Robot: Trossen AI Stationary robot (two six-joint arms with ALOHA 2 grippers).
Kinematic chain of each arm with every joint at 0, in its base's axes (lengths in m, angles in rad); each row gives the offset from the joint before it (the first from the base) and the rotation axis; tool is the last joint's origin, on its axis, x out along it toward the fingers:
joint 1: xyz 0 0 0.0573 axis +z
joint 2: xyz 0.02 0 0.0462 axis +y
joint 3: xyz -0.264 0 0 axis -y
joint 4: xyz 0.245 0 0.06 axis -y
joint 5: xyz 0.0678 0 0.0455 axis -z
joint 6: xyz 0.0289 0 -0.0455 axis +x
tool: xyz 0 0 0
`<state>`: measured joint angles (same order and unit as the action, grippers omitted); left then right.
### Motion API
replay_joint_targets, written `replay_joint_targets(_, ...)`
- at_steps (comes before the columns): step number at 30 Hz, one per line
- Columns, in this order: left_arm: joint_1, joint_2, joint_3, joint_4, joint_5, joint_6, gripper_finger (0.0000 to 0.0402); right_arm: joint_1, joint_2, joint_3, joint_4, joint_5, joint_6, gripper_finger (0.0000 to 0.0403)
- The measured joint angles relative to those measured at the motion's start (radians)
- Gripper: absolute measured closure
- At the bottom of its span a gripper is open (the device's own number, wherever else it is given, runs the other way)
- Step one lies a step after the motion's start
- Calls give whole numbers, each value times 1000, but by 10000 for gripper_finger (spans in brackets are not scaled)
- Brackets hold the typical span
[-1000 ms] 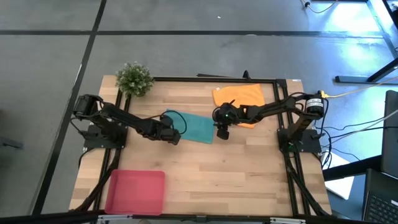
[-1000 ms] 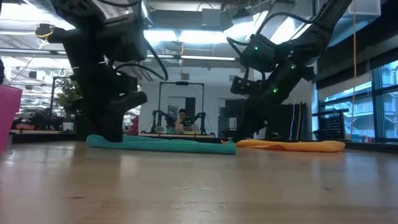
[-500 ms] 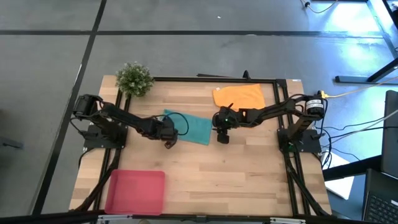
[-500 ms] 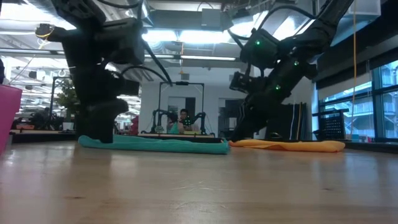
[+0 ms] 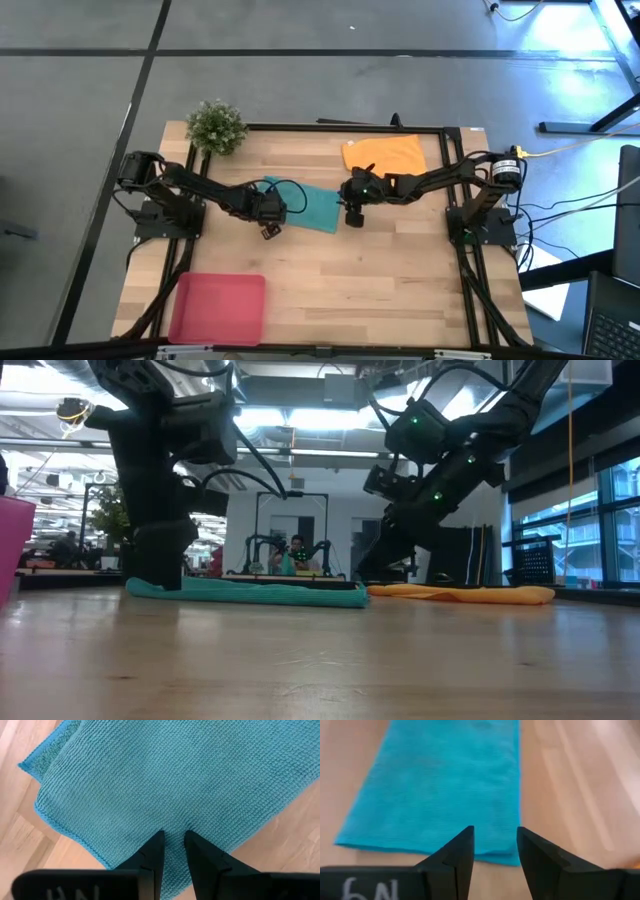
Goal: Roll microfiber towels into tight, uniform cylinder then place into a basket
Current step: Fold the blue microfiber towel
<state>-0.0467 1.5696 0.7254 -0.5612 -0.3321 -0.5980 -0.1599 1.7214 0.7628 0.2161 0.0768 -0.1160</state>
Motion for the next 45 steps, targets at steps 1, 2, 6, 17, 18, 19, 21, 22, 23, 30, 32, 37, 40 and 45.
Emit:
replay_joint_targets(1, 0, 0, 0, 1, 0, 0, 330, -4, 0, 0, 1, 1, 2, 253)
replay_joint_targets(2, 0, 0, -1, 3, 1, -1, 330, -7, 0, 0, 1, 4, 3, 253)
replay_joint_targets(6, 0, 0, -2, 14, 2, 0, 330, -13, 0, 0, 1, 3, 8, 253)
replay_joint_targets(17, 0, 2, -2, 31, 4, -20, 330, -14, 123, 1, 90, 1, 31, 253)
replay_joint_targets(18, 0, 2, -2, 31, 4, -20, 330, -14, 126, 1, 92, 1, 31, 253)
replay_joint_targets(19, 0, 2, -2, 31, 4, -20, 330, -14, 129, 1, 93, -1, 33, 253)
replay_joint_targets(21, 3, 2, -2, 31, 2, -21, 330, -10, 133, 2, 96, -16, 34, 253)
replay_joint_targets(22, 7, 2, -2, 32, 1, -21, 330, -8, 134, 2, 97, -32, 35, 253)
replay_joint_targets(23, 10, 2, -2, 32, 2, -21, 330, -3, 135, 2, 96, -39, 38, 253)
replay_joint_targets(30, 40, 3, -2, 34, -14, -20, 330, 54, 135, 3, 73, -50, 85, 253)
replay_joint_targets(32, 54, 4, -3, 34, -25, -14, 330, 78, 135, 4, 66, -49, 88, 253)
replay_joint_targets(37, 96, 4, -3, 35, -39, 58, 330, 135, 135, 4, 63, -50, 127, 253)
replay_joint_targets(40, 123, 4, -3, 45, -42, 106, 330, 165, 135, 3, 62, -49, 139, 253)
replay_joint_targets(45, 169, 6, -5, 93, -41, 176, 330, 203, 136, 2, 67, -49, 167, 253)
